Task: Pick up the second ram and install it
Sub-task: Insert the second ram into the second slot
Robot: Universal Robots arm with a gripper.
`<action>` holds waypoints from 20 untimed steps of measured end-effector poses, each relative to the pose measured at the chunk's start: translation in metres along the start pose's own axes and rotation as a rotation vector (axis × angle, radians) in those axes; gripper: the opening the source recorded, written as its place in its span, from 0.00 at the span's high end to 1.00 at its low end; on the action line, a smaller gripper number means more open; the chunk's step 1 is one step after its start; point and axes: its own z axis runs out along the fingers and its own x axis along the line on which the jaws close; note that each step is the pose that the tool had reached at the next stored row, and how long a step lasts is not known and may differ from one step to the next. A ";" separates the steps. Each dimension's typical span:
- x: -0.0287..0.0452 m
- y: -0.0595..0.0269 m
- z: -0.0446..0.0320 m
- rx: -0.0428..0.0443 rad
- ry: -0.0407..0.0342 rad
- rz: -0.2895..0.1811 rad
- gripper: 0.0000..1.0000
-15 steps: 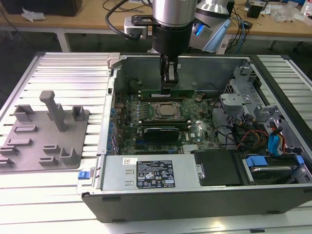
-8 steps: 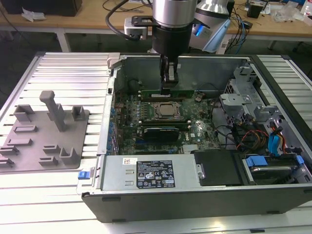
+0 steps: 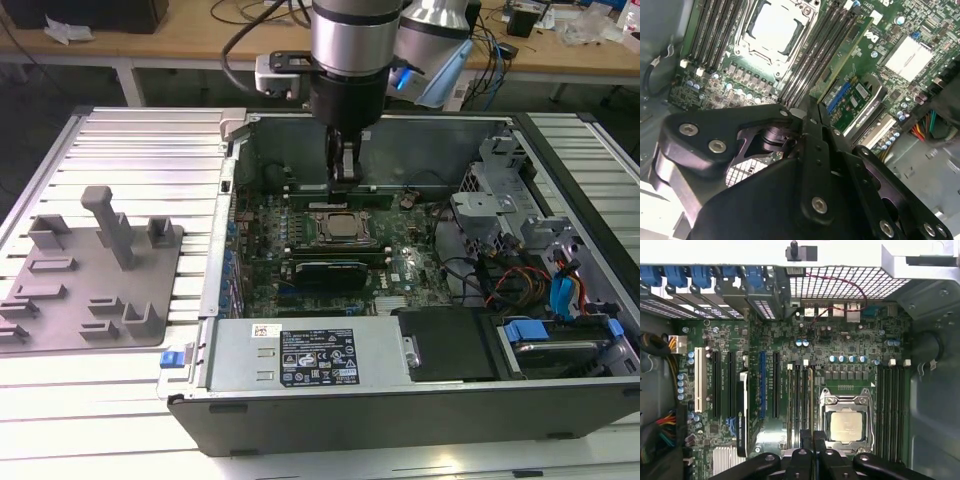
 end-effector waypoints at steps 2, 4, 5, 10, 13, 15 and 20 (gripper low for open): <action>0.0000 0.0013 0.0051 0.0000 -0.0001 0.000 0.90; 0.0001 0.0019 0.0089 0.0000 0.0000 0.000 0.90; 0.0001 0.0019 0.0105 0.0000 0.0000 0.000 0.90; 0.0002 0.0022 0.0258 0.0053 0.0001 0.000 0.90; 0.0003 0.0022 0.0319 0.0108 0.0000 0.000 0.90; 0.0003 0.0023 0.0358 0.0110 0.0000 0.000 0.90; 0.0005 0.0025 0.0504 0.0110 -0.0010 0.000 0.90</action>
